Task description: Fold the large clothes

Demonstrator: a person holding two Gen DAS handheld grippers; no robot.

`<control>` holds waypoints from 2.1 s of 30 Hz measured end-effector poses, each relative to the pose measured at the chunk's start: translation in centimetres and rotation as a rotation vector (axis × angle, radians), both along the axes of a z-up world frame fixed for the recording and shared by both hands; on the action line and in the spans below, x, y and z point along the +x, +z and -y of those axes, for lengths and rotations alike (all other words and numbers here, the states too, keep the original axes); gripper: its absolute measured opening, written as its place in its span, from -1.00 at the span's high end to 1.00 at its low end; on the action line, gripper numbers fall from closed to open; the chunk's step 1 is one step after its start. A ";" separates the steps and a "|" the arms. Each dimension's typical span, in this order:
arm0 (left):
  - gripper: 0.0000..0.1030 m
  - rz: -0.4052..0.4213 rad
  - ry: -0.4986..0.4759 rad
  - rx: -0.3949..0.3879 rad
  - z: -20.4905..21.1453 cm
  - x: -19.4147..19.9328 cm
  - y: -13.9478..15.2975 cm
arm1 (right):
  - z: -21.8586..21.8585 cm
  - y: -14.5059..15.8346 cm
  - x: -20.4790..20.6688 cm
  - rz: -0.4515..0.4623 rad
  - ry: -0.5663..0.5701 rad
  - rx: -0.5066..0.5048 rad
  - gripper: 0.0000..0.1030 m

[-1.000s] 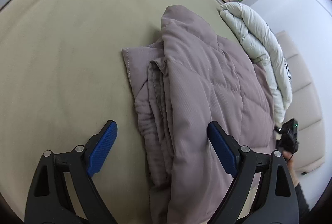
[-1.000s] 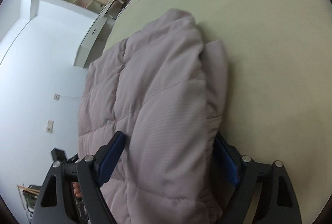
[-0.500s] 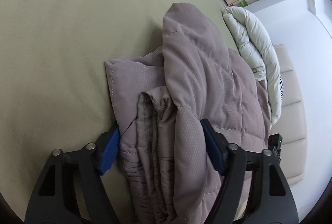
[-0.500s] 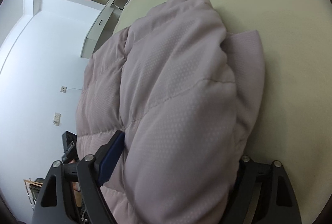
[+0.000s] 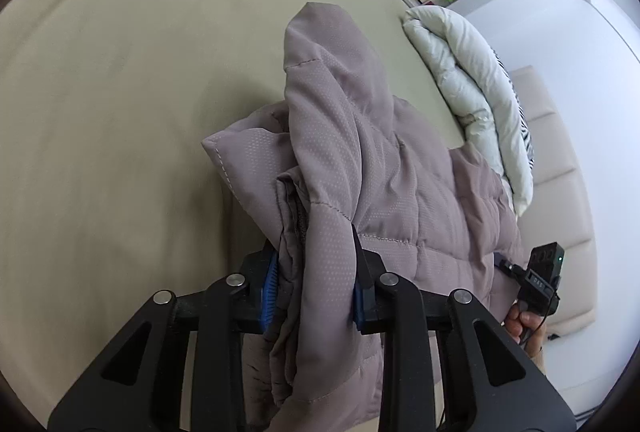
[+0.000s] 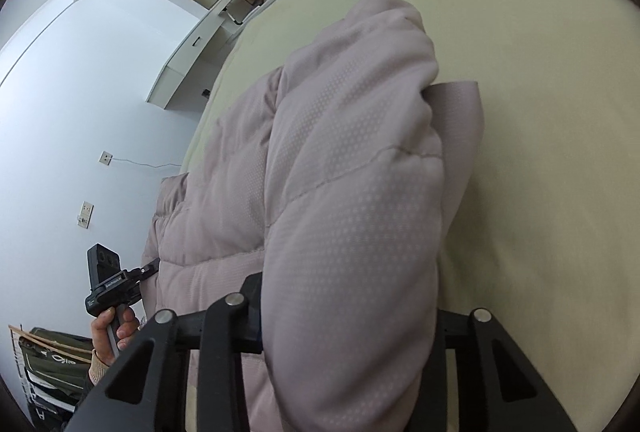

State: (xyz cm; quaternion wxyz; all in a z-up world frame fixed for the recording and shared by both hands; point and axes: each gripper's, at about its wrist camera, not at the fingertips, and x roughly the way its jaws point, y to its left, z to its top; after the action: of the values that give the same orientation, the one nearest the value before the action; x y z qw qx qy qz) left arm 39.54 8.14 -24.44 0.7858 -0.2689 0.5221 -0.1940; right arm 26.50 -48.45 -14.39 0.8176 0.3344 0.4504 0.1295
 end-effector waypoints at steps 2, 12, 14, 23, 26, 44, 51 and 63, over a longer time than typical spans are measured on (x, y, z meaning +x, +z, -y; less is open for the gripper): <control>0.50 0.013 -0.016 -0.001 0.0 -1.4 1.5 | -1.1 1.1 -1.5 0.008 0.012 -0.002 0.24; 0.81 0.035 -0.049 -0.035 -0.3 -10.9 5.9 | -5.3 2.4 -12.2 0.031 0.077 0.087 0.24; 0.81 0.053 -0.048 -0.017 0.4 -12.7 6.3 | -5.7 2.0 -14.3 0.040 0.072 0.115 0.24; 0.75 0.014 0.017 0.038 4.4 -9.9 2.5 | -3.5 -5.2 -14.3 -0.115 -0.042 0.115 0.10; 0.65 0.010 0.038 0.036 4.8 -8.6 2.3 | -3.1 -5.9 -13.2 -0.124 -0.057 0.137 0.07; -0.58 -0.109 -0.035 -0.147 1.0 -4.6 -11.0 | 1.1 -11.5 -17.1 -0.114 -0.116 0.374 -0.92; -0.17 -0.127 -0.024 -0.233 2.9 -2.8 -14.3 | -0.5 -11.7 -15.2 -0.133 -0.015 0.328 -0.84; 0.49 -0.074 -0.036 -0.269 6.5 -3.2 -10.0 | -1.2 -8.1 -17.5 -0.072 0.000 0.245 0.15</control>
State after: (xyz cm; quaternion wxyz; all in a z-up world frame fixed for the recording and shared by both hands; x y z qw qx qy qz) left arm 36.35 1.68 -34.42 0.7191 -0.3694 0.5249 -0.2663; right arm 8.98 -47.22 -22.53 0.7539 0.4363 0.4603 0.1714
